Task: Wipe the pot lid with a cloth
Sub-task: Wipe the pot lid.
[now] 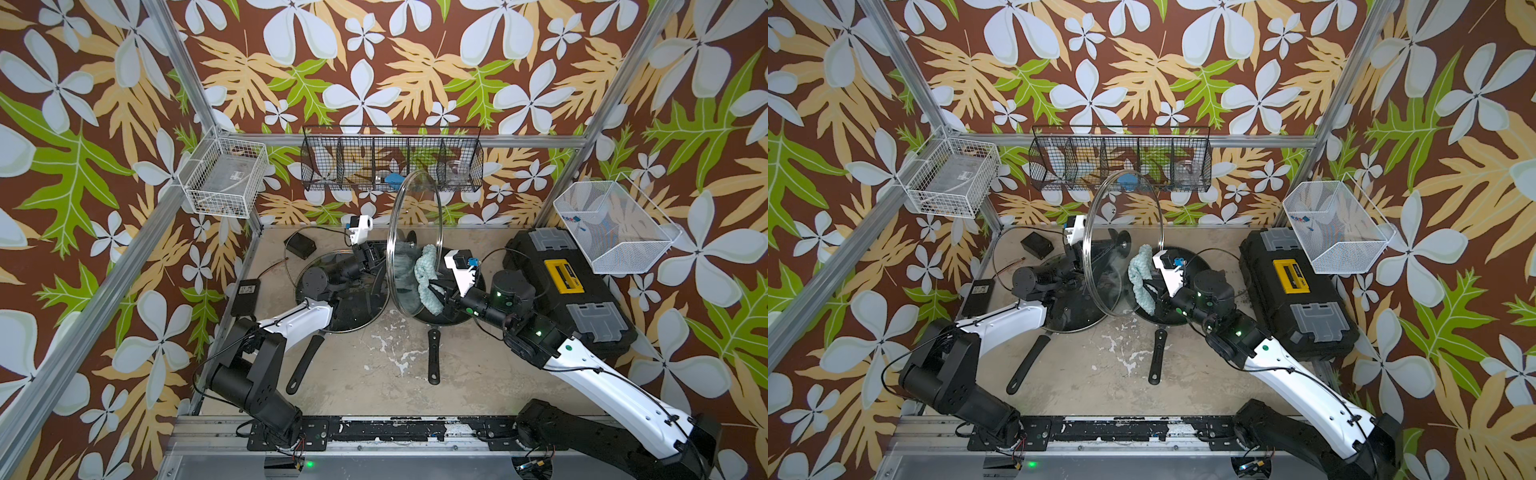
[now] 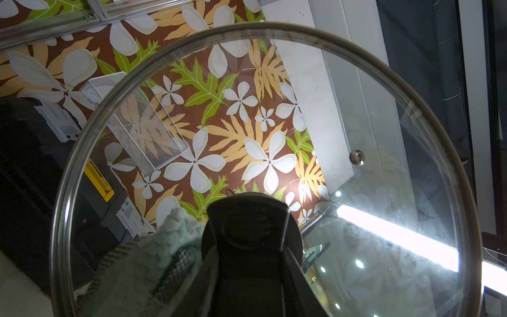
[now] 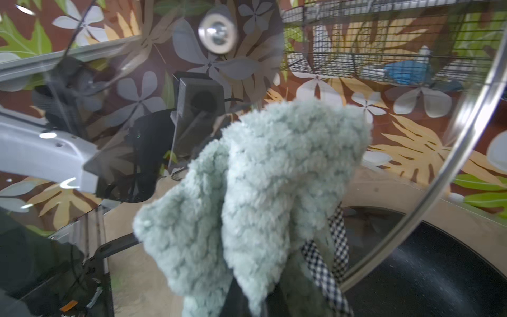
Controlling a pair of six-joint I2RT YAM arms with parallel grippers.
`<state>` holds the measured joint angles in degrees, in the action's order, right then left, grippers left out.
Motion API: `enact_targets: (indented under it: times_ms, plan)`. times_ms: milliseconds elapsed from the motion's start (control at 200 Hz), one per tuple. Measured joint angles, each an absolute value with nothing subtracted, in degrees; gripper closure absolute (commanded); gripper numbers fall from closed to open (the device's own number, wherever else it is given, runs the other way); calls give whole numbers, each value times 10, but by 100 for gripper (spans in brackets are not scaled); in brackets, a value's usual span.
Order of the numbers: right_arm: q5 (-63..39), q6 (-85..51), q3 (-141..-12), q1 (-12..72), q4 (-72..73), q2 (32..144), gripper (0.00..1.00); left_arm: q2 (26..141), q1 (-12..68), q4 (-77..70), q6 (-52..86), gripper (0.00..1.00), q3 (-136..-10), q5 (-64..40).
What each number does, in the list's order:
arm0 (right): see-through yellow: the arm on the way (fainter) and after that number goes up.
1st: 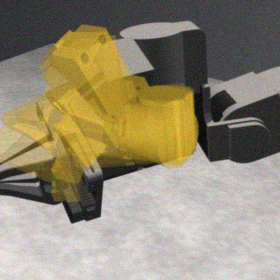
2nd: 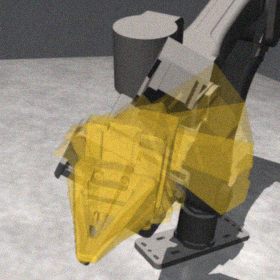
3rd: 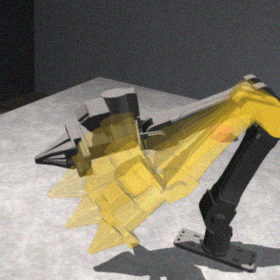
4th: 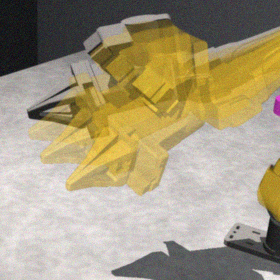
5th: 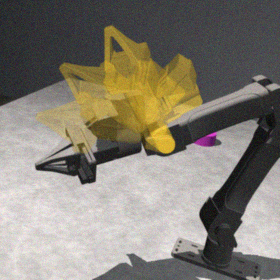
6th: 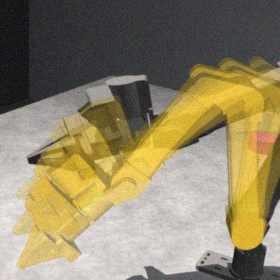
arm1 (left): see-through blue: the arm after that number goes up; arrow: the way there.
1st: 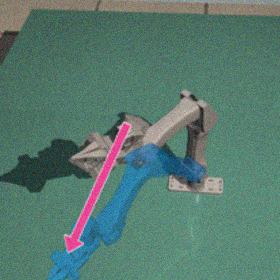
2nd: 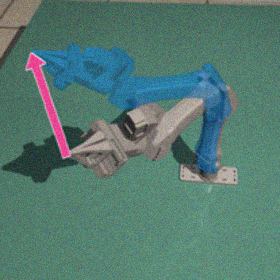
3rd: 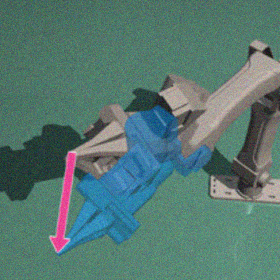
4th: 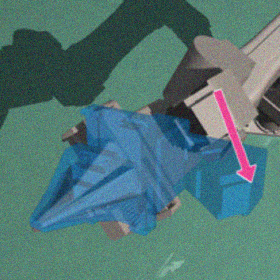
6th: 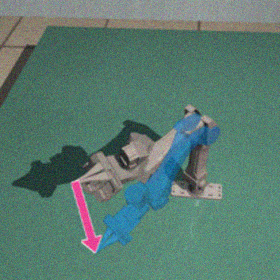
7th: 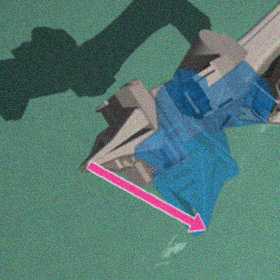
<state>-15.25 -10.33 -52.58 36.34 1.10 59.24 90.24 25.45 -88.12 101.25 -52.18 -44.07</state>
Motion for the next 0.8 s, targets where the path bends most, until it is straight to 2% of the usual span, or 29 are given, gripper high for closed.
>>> enact_targets:
  times_ms: [160,350,651,801]
  plan:
    - [-163,-107,-557,303,16,635,100,901,255,-881,1017,100,-524,-442]
    - [-180,-112,-655,262,23,705,100,897,255,-882,1017,100,-524,-448]
    - [-215,-94,-830,264,7,774,100,890,255,-884,1016,100,-523,-449]
    - [-226,-84,-879,305,1,775,100,890,255,-884,1011,100,-522,-450]
